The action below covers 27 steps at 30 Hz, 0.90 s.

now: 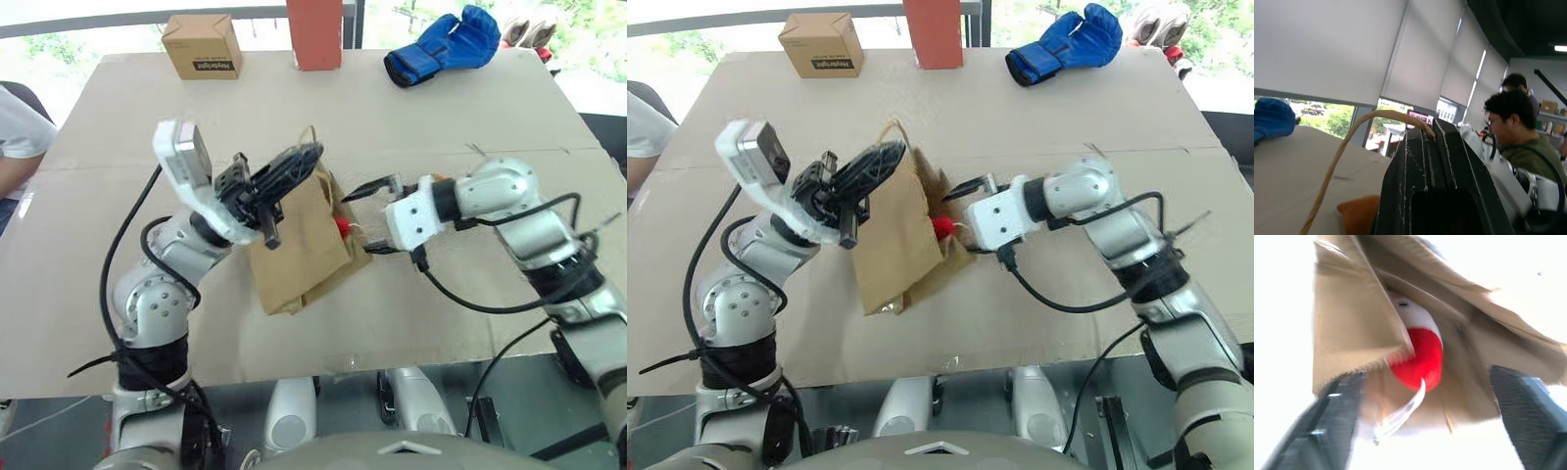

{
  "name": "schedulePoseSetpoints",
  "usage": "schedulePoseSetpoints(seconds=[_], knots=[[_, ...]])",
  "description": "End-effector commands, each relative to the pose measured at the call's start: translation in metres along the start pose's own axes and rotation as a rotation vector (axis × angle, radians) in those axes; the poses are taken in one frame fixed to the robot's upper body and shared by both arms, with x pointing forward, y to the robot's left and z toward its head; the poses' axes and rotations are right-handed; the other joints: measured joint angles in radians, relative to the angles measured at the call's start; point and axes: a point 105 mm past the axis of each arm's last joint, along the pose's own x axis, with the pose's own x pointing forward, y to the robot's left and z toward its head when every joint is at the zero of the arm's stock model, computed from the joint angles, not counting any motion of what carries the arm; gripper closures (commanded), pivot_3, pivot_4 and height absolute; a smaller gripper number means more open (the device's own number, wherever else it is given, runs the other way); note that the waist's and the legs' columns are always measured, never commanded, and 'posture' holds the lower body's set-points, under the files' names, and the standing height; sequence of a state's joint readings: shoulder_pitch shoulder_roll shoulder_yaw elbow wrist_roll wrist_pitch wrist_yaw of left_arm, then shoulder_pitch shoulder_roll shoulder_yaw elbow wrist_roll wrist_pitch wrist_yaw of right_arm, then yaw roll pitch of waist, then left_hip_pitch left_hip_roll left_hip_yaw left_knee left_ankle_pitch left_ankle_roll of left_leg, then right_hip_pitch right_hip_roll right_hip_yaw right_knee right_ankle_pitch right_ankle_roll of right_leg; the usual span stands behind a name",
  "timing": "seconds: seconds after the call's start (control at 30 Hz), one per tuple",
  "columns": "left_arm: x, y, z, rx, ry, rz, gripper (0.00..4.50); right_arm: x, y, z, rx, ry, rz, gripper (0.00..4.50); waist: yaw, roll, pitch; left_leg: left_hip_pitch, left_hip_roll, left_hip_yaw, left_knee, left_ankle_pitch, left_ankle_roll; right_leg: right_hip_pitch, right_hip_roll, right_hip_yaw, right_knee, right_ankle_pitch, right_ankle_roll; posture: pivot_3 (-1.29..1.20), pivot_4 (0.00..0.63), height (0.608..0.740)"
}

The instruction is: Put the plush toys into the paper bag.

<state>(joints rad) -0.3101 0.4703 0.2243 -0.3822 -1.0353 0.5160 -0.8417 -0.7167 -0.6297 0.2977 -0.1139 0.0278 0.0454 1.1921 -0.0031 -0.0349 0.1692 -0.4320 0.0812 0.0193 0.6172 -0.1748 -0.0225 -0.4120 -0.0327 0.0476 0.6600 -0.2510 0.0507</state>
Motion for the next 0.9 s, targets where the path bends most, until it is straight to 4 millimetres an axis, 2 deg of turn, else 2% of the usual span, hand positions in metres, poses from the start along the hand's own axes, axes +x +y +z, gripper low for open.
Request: schedulePoseSetpoints(seconds=[0.03,0.17,0.23,0.27,0.3,0.4,0.5,0.57,0.67,0.8,0.83,0.9], knots=[[0.002,-0.007,0.011,0.072,-0.016,-0.046,4.50,-0.040,-0.026,0.007,0.213,-0.019,-0.274,0.66,0.000,0.000,0.000,0.000,0.000,0.000,0.000,0.000,0.000,0.000,0.000,0.000,0.000,0.000,0.000,0.00,0.150,0.740],[0.001,-0.006,0.010,0.078,-0.012,-0.043,4.50,-0.063,-0.035,-0.001,0.372,0.010,-0.429,0.66,-0.010,0.000,0.000,0.001,0.000,0.000,0.001,0.000,0.000,0.000,0.000,0.000,0.001,0.000,0.000,0.00,0.150,0.740],[0.000,-0.005,0.009,0.077,-0.011,-0.039,4.50,-0.080,-0.041,-0.027,0.484,0.111,-0.545,0.66,-0.011,0.000,0.000,0.001,0.000,0.000,0.001,0.000,0.000,0.000,0.000,0.001,0.001,0.000,0.000,0.00,0.150,0.740],[0.000,-0.005,0.009,0.077,-0.012,-0.038,4.50,-0.084,-0.042,-0.034,0.512,0.141,-0.573,0.66,-0.011,0.000,0.000,0.001,0.000,0.000,0.001,0.000,0.000,0.000,0.000,0.001,0.001,0.000,0.000,0.00,0.150,0.740],[0.001,-0.005,0.009,0.075,-0.013,-0.037,4.50,-0.087,-0.036,-0.057,0.573,0.237,-0.591,0.66,-0.010,0.000,0.000,0.000,0.000,0.000,0.001,0.000,0.000,0.000,0.000,0.001,0.000,0.000,0.000,0.00,0.150,0.740],[0.000,-0.003,0.009,0.067,-0.019,-0.041,4.50,-0.074,-0.009,-0.118,0.767,0.410,-0.559,0.66,-0.011,-0.003,-0.002,0.000,0.000,0.000,0.001,0.000,0.000,0.000,0.000,0.001,0.000,0.000,0.000,0.00,0.150,0.740],[0.000,0.002,0.010,0.060,-0.031,-0.038,4.50,-0.057,0.010,-0.148,0.837,0.456,-0.496,0.66,-0.013,-0.003,-0.002,0.000,0.000,0.001,0.001,0.000,0.000,0.000,0.000,0.002,0.000,0.000,0.000,0.00,0.150,0.740],[0.000,0.006,0.010,0.055,-0.036,-0.036,4.50,-0.054,0.011,-0.158,0.829,0.464,-0.496,1.20,-0.017,-0.001,-0.001,0.000,0.000,0.001,0.001,0.000,0.000,0.000,0.001,0.002,0.000,0.000,0.000,0.00,0.150,0.740],[0.002,0.008,0.012,0.048,-0.038,-0.045,4.50,-0.058,0.004,-0.162,0.791,0.440,-0.510,2.43,-0.019,-0.001,-0.001,0.001,0.000,0.001,0.001,0.000,0.000,0.000,0.001,0.003,0.000,0.002,0.004,0.00,0.150,0.740],[0.003,0.010,0.014,0.037,-0.052,-0.034,4.50,-0.064,-0.008,-0.141,0.703,0.320,-0.520,4.25,-0.015,-0.001,-0.001,0.000,0.000,0.001,0.001,0.000,0.000,0.000,0.001,0.003,0.000,0.002,0.004,0.00,0.150,0.740],[0.003,0.010,0.014,0.036,-0.052,-0.033,4.50,-0.065,-0.009,-0.137,0.680,0.303,-0.521,4.45,-0.013,-0.001,-0.001,0.000,0.000,0.001,0.001,0.000,0.000,0.000,0.001,0.003,0.000,0.002,0.004,0.00,0.150,0.740],[0.003,0.010,0.016,0.028,-0.060,-0.027,4.50,-0.067,-0.019,-0.100,0.586,0.156,-0.505,4.45,-0.011,-0.001,-0.001,0.000,0.000,0.001,0.001,0.000,0.000,0.000,0.001,0.003,0.000,0.002,0.004,0.00,0.150,0.740]])
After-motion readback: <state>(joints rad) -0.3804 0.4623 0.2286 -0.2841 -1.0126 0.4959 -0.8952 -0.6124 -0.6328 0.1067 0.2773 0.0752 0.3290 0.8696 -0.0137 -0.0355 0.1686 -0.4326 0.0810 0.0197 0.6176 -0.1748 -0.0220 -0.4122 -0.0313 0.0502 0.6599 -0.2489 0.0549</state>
